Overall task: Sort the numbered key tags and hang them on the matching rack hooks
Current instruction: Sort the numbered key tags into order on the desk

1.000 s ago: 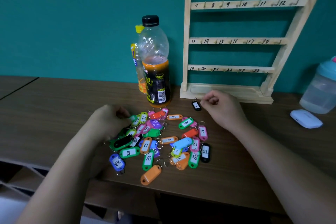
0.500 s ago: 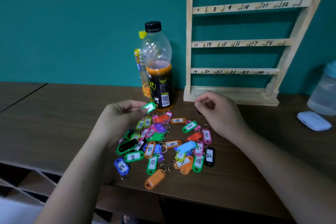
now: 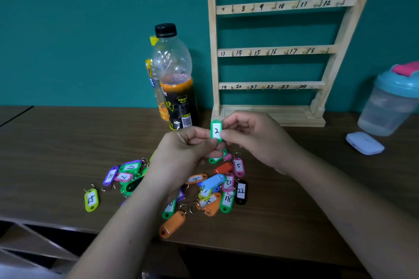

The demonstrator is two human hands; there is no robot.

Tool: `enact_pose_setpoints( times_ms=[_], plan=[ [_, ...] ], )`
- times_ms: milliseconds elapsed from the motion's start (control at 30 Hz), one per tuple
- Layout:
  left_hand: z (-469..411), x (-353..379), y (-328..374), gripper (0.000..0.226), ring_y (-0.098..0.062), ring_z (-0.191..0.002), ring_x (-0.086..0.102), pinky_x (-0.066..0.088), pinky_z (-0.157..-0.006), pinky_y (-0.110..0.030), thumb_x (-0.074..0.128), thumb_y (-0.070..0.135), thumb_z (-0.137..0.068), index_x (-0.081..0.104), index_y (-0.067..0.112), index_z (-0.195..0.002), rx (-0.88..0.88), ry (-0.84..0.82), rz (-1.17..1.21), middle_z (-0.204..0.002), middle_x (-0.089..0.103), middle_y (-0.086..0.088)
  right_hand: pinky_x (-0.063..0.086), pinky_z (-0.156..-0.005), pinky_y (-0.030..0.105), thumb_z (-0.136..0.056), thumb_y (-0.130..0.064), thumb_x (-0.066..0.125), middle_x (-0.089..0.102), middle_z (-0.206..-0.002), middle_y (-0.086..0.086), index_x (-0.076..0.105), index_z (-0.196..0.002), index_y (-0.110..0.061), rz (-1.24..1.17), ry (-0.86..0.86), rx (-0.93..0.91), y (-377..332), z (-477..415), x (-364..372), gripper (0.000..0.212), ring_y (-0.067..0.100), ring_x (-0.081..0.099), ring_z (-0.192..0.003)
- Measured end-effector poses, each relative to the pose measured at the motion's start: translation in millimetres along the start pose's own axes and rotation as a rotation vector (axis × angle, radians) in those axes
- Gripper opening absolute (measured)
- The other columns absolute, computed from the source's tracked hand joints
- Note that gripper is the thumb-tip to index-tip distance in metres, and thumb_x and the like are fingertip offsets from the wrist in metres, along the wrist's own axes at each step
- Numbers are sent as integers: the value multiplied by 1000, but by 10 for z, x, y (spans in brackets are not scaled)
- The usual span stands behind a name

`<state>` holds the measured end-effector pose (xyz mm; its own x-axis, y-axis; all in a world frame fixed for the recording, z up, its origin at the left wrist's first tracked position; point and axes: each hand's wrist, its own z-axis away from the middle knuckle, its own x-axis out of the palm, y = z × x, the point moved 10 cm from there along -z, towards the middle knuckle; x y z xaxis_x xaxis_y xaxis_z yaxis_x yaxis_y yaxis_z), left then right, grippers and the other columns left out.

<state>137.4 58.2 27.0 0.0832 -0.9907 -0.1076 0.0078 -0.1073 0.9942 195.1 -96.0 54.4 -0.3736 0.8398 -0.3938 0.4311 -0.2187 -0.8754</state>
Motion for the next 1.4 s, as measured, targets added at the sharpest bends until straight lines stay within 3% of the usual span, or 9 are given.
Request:
enact_pose_setpoints(
  times_ms=[133, 267, 500, 700, 833, 933, 1033, 1167, 1400],
  plan=[
    [17, 84, 30, 9, -17, -91, 80, 53, -82, -38, 73, 13, -98, 77, 9, -105, 19, -17, -66, -95, 83, -5, 58, -74, 23, -97, -22, 77, 80, -93, -1, 78, -105, -17, 29, 43, 30, 74, 40, -54, 9, 13, 75, -83],
    [15, 9, 104, 5, -7, -81, 77, 54, -78, -27, 77, 23, -95, 79, 22, -100, 85, 39, -281, -83, 81, 3, 52, -64, 24, -92, -21, 82, 81, -88, 0, 78, -107, -17, 20, 101, 212, 297, 35, -293, 16, 10, 74, -73],
    [-22, -255, 116, 10, 6, -88, 68, 45, -70, -11, 77, 30, -94, 76, 37, -101, 155, 91, -579, -88, 77, 23, 56, -69, 28, -91, -26, 84, 77, -99, -4, 77, -105, -25, 405, 220, 380, 729, 39, -692, 15, 8, 72, -80],
    [-23, -518, 120, 11, 3, -85, 69, 54, -74, -23, 76, 29, -95, 76, 39, -98, 172, 147, -666, -89, 75, 26, 39, -61, 17, -95, -29, 80, 77, -101, -6, 78, -108, -22, 581, 298, 305, 732, -45, -666, 15, -5, 60, -78],
    [-31, -748, 97, 14, -3, -74, 72, 53, -60, -16, 73, 24, -97, 76, 38, -99, 141, 188, -670, -90, 76, 22, 55, -67, 28, -96, -29, 78, 78, -98, -3, 77, -99, -24, 668, 335, 266, 736, -69, -617, 6, 9, 68, -84],
    [-46, -793, 79, 16, 1, -79, 73, 57, -70, -23, 73, 23, -97, 76, 38, -98, 131, 176, -707, -91, 77, 21, 59, -72, 33, -96, -30, 78, 77, -96, -4, 76, -102, -24, 689, 341, 248, 725, -71, -585, 9, 12, 69, -84],
    [-37, -672, 92, 15, 8, -83, 67, 46, -67, -6, 75, 23, -94, 77, 38, -95, 159, 152, -758, -88, 76, 21, 60, -75, 34, -96, -31, 78, 75, -94, -6, 75, -105, -24, 677, 357, 209, 670, -63, -566, 11, 12, 69, -85],
    [-59, -365, 79, 6, 8, -89, 62, 40, -67, -3, 79, 31, -91, 77, 35, -93, 203, 108, -875, -85, 72, 20, 52, -71, 23, -99, -25, 72, 70, -90, -11, 75, -99, -23, 622, 326, 60, 449, -61, -398, 4, 4, 65, -84],
    [-218, 45, 21, 17, -7, -91, 64, 56, -79, -31, 79, 46, -88, 75, 31, -96, 203, 61, -994, -94, 70, 13, 40, -69, 7, -100, -23, 70, 66, -87, -20, 77, -102, -24, 517, 255, 24, 425, -31, -176, 7, -8, 59, -84]
  ],
)
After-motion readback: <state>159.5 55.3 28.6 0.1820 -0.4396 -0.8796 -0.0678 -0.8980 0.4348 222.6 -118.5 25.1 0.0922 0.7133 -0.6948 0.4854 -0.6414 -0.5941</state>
